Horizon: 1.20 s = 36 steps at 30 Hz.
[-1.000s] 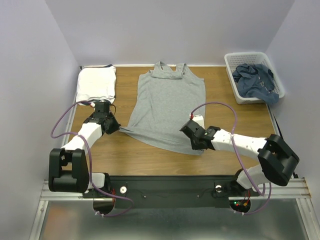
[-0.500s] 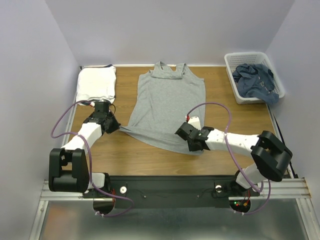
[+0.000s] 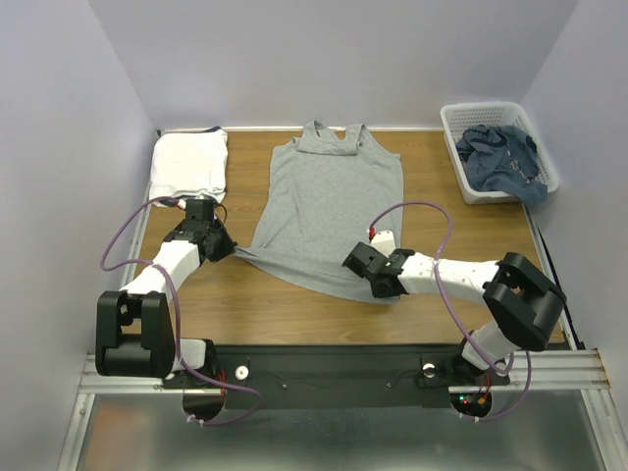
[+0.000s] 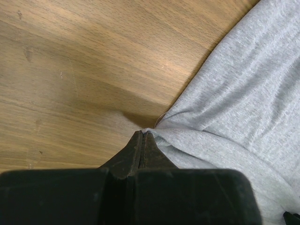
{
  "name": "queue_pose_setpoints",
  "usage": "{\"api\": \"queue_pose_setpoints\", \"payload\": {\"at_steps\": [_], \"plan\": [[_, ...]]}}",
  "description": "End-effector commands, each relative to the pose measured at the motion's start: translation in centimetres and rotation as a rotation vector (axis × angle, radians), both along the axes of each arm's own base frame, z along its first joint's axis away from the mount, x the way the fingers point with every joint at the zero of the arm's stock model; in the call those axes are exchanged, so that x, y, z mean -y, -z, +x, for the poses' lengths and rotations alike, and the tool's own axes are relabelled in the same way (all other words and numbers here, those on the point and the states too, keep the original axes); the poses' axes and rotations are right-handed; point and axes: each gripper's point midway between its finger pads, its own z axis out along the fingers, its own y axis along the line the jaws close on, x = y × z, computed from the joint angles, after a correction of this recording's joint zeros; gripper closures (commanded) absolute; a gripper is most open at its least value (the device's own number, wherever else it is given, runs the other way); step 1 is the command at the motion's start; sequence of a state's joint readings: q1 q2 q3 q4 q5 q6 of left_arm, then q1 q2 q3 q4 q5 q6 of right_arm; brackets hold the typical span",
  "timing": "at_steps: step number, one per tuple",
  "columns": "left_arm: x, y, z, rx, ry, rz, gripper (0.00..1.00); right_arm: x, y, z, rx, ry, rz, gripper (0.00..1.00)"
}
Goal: Fold and stack the tank tops
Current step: Flatten the tank top out
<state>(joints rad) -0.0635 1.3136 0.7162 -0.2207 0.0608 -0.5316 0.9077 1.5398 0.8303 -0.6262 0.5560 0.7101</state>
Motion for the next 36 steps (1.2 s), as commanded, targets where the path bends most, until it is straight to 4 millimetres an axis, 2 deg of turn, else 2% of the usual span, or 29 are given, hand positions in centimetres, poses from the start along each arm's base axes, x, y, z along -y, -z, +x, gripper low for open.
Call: {"api": "queue_pose_setpoints", "payload": {"at_steps": [1, 7, 15, 17, 22, 27, 31, 36], "plan": [[0.0, -1.1, 1.0, 0.044, 0.01, -0.001, 1.0, -0.4, -1.4, 1.4, 0.076, 0.04, -0.009, 0.71], [0.1, -1.0, 1.0, 0.045, 0.016, -0.006, 1.0, -0.7, -2.1, 2.3, 0.111, 0.056, -0.009, 0.81], [0.2, -1.2, 0.9, 0.048, 0.026, -0.007, 1.0, -0.9, -2.6, 2.5, 0.127, 0.067, 0.009, 0.93], [0.2, -1.2, 0.9, 0.047, 0.029, -0.008, 1.0, -0.9, -2.5, 2.3, 0.122, 0.065, 0.01, 0.93], [0.5, -1.2, 0.8, 0.05, 0.038, -0.017, 1.0, -0.7, -1.8, 1.7, 0.096, 0.071, 0.019, 0.8], [0.6, -1.0, 0.8, 0.046, 0.041, -0.022, 1.0, -0.5, -1.3, 1.6, 0.089, 0.087, 0.011, 0.77], [0.6, -1.0, 0.8, 0.048, 0.044, -0.022, 1.0, -0.4, -1.0, 1.6, 0.089, 0.09, 0.0, 0.7], [0.6, -1.0, 0.8, 0.048, 0.046, -0.02, 1.0, -0.3, -0.4, 1.4, 0.082, 0.095, 0.0, 0.7]]}}
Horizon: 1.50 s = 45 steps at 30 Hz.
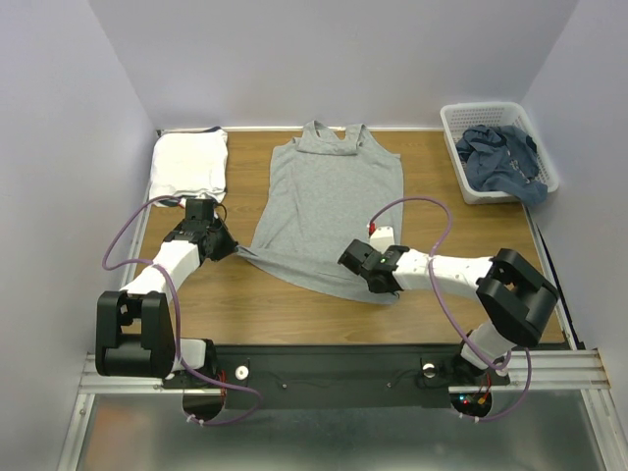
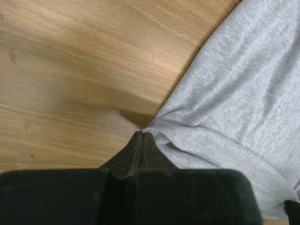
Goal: Fold and stack the tank tops
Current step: Flatten the tank top out
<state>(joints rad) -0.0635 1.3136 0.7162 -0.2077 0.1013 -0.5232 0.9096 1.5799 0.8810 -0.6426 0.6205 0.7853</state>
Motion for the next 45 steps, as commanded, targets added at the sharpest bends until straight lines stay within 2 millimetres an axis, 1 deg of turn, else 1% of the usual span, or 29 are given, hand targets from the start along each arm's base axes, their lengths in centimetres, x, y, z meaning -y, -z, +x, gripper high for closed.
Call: {"api": "queue_pose_setpoints", "payload": {"at_steps": [1, 6, 9, 10, 12, 13, 16, 19, 22, 23, 27, 28, 30, 31, 33, 36, 37, 39, 40, 41, 42, 44, 45], "plan": [[-0.1, -0.7, 0.6, 0.035, 0.013, 0.007, 1.0, 0.0, 0.2, 0.1, 0.023, 0.022, 0.005, 0.7], [-0.1, -0.6, 0.6, 0.033, 0.013, 0.005, 1.0, 0.2, 0.4, 0.1, 0.026, 0.026, 0.003, 0.7], [-0.1, -0.6, 0.5, 0.033, 0.013, 0.005, 1.0, 0.2, 0.5, 0.1, 0.029, 0.029, 0.005, 0.74], [-0.1, -0.6, 0.5, 0.035, 0.014, 0.005, 1.0, 0.2, 0.5, 0.1, 0.03, 0.03, 0.009, 0.77], [-0.1, -0.6, 0.5, 0.034, 0.015, 0.008, 1.0, 0.2, 0.5, 0.1, 0.03, 0.031, 0.01, 0.8], [-0.1, -0.5, 0.4, 0.032, 0.013, 0.007, 1.0, 0.2, 0.5, 0.1, 0.033, 0.033, 0.011, 0.84], [-0.1, -0.6, 0.4, 0.032, 0.014, 0.006, 1.0, 0.3, 0.3, 0.2, 0.037, 0.035, 0.016, 0.89], [-0.1, -0.7, 0.4, 0.035, 0.014, 0.005, 1.0, 0.4, -0.1, 0.5, 0.045, 0.039, 0.022, 0.95], [-0.1, -0.6, 0.4, 0.032, 0.014, 0.006, 1.0, 0.4, -1.0, 0.8, 0.062, 0.043, 0.046, 0.98], [-0.1, -0.7, 0.5, 0.035, 0.014, 0.005, 1.0, 0.3, -1.6, 1.0, 0.075, 0.041, 0.064, 0.99], [0.0, -0.7, 0.5, 0.035, 0.02, 0.0, 1.0, 0.1, -3.0, 1.2, 0.097, 0.036, 0.098, 1.0], [0.1, -0.7, 0.5, 0.035, 0.024, -0.004, 1.0, 0.0, -4.0, 1.4, 0.115, 0.033, 0.118, 1.0], [0.2, -0.7, 0.4, 0.039, 0.027, -0.01, 1.0, -0.1, -5.0, 1.6, 0.13, 0.031, 0.13, 1.0], [0.3, -0.7, 0.4, 0.042, 0.029, -0.014, 1.0, 0.0, -5.8, 1.8, 0.144, 0.034, 0.137, 1.0], [0.5, -0.7, 0.3, 0.041, 0.031, -0.023, 1.0, 0.6, -6.5, 2.1, 0.164, 0.046, 0.123, 1.0], [0.9, -0.6, 0.2, 0.042, 0.036, -0.043, 1.0, 2.2, -7.0, 3.0, 0.176, 0.087, 0.098, 0.99], [1.1, -0.5, 0.1, 0.043, 0.041, -0.05, 1.0, 3.4, -7.0, 3.7, 0.177, 0.12, 0.087, 0.99], [1.4, -0.6, -0.1, 0.047, 0.052, -0.053, 1.0, 4.6, -8.1, 4.3, 0.202, 0.15, 0.097, 1.0], [1.6, -0.6, -0.1, 0.05, 0.056, -0.053, 1.0, 5.8, -8.7, 4.9, 0.22, 0.188, 0.098, 1.0], [1.7, -0.7, -0.1, 0.051, 0.06, -0.054, 1.0, 6.4, -9.2, 5.2, 0.236, 0.205, 0.1, 1.0], [2.2, -0.8, -0.1, 0.057, 0.078, -0.057, 1.0, 7.1, -10.8, 5.8, 0.276, 0.226, 0.114, 0.99], [3.0, -1.1, 0.1, 0.065, 0.111, -0.055, 1.0, 7.5, -12.3, 6.4, 0.315, 0.239, 0.132, 1.0], [3.5, -1.4, 0.4, 0.071, 0.133, -0.048, 1.0, 7.5, -13.6, 6.9, 0.349, 0.244, 0.152, 1.0]]}}
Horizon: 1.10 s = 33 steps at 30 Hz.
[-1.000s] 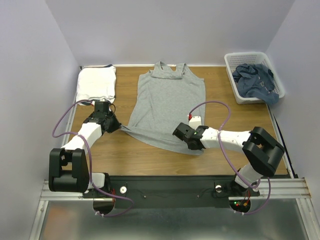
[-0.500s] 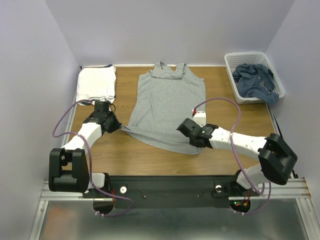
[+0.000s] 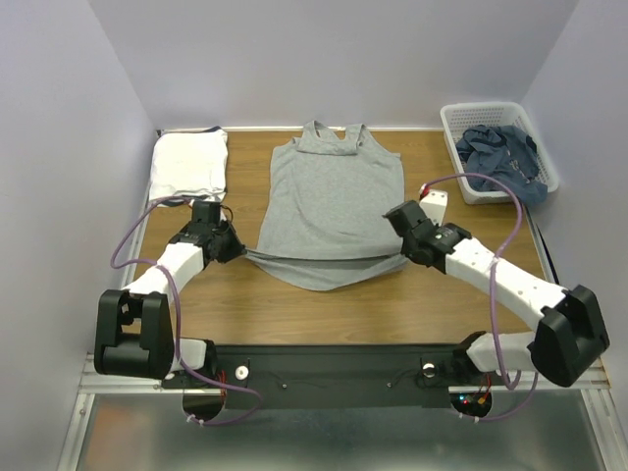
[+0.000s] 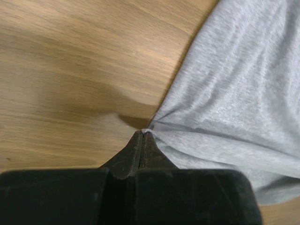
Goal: Fold and stack the tank tops
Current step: Flatten the tank top out
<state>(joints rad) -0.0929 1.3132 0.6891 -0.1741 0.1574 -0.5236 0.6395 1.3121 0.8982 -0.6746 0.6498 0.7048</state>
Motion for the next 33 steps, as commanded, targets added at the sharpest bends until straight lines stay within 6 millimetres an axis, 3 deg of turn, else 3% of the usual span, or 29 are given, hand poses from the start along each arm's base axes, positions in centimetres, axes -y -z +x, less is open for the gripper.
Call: {"api": "queue_pose_setpoints", "payload": {"at_steps": [1, 4, 6, 12, 16, 18, 22, 25, 30, 33], "plan": [[2.6, -1.8, 0.8, 0.07, 0.104, 0.007, 1.0, 0.8, -6.7, 2.6, 0.185, 0.039, 0.033, 1.0], [4.5, -1.8, 1.4, 0.068, 0.179, 0.041, 0.96, 1.2, -8.4, 3.4, 0.229, 0.059, 0.026, 1.0], [6.0, -0.9, 1.2, 0.043, 0.247, 0.061, 0.93, 2.4, -9.0, 3.8, 0.25, 0.095, 0.012, 1.0], [8.3, -1.7, 1.9, 0.082, 0.312, 0.075, 0.76, 6.4, -9.9, 5.3, 0.295, 0.197, -0.01, 1.0], [10.2, -2.8, 1.5, 0.109, 0.387, 0.042, 0.64, 9.1, -8.5, 6.0, 0.259, 0.258, -0.021, 1.0], [10.5, -3.5, 1.3, 0.127, 0.396, 0.031, 0.61, 9.3, -7.4, 6.4, 0.231, 0.254, -0.009, 0.99], [10.7, -2.5, -0.5, 0.088, 0.374, -0.016, 0.64, 9.5, -6.4, 7.2, 0.213, 0.259, 0.004, 1.0], [13.4, -2.4, -3.2, 0.07, 0.387, -0.143, 0.74, 9.3, -6.1, 7.6, 0.205, 0.253, 0.018, 1.0], [16.9, -1.2, -6.3, 0.041, 0.394, -0.232, 0.76, 8.7, -5.7, 8.1, 0.198, 0.234, 0.042, 0.99], [18.3, -1.0, -6.6, 0.068, 0.347, -0.303, 0.72, 8.4, -5.6, 8.2, 0.194, 0.222, 0.054, 1.0]]}}
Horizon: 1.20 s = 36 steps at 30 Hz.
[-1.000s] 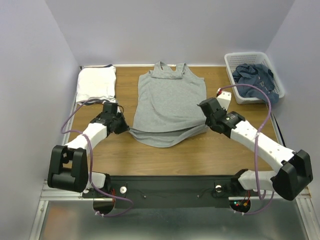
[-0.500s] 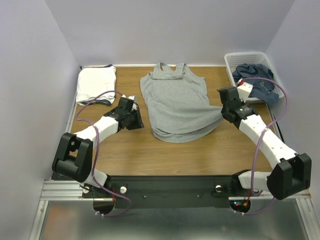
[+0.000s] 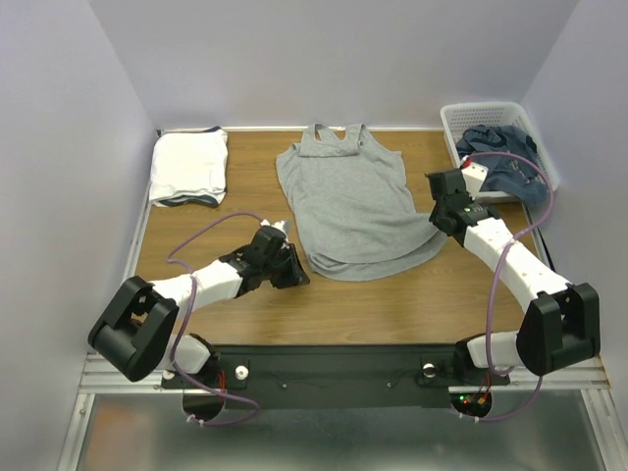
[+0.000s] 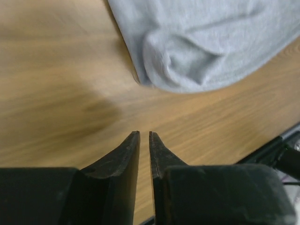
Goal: Fold and stack the tank tops
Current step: Flatten the tank top out
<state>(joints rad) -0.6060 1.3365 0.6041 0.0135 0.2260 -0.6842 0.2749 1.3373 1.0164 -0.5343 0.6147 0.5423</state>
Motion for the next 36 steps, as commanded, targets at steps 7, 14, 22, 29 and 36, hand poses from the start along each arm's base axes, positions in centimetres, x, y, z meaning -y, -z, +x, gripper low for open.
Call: {"api": "queue_pose_setpoints", "payload": {"at_steps": [7, 14, 22, 29, 36], "plan": [[3.4, -2.6, 2.8, 0.075, -0.194, -0.22, 0.63, -0.6, -0.7, 1.0, 0.05, -0.025, 0.038, 1.0], [3.8, -1.3, 3.9, 0.054, -0.238, -0.207, 0.64, -0.8, -0.7, 1.1, 0.052, -0.034, 0.045, 1.0], [4.4, -1.0, 4.9, 0.05, -0.251, -0.201, 0.65, -0.9, -0.6, 1.2, 0.052, -0.039, 0.05, 1.0], [4.4, -0.7, 5.5, 0.049, -0.258, -0.181, 0.68, -1.0, -0.4, 1.1, 0.051, -0.043, 0.052, 1.0], [4.5, -0.2, 5.9, 0.044, -0.259, -0.149, 0.7, -1.0, -0.2, 1.0, 0.046, -0.044, 0.051, 1.0]]}}
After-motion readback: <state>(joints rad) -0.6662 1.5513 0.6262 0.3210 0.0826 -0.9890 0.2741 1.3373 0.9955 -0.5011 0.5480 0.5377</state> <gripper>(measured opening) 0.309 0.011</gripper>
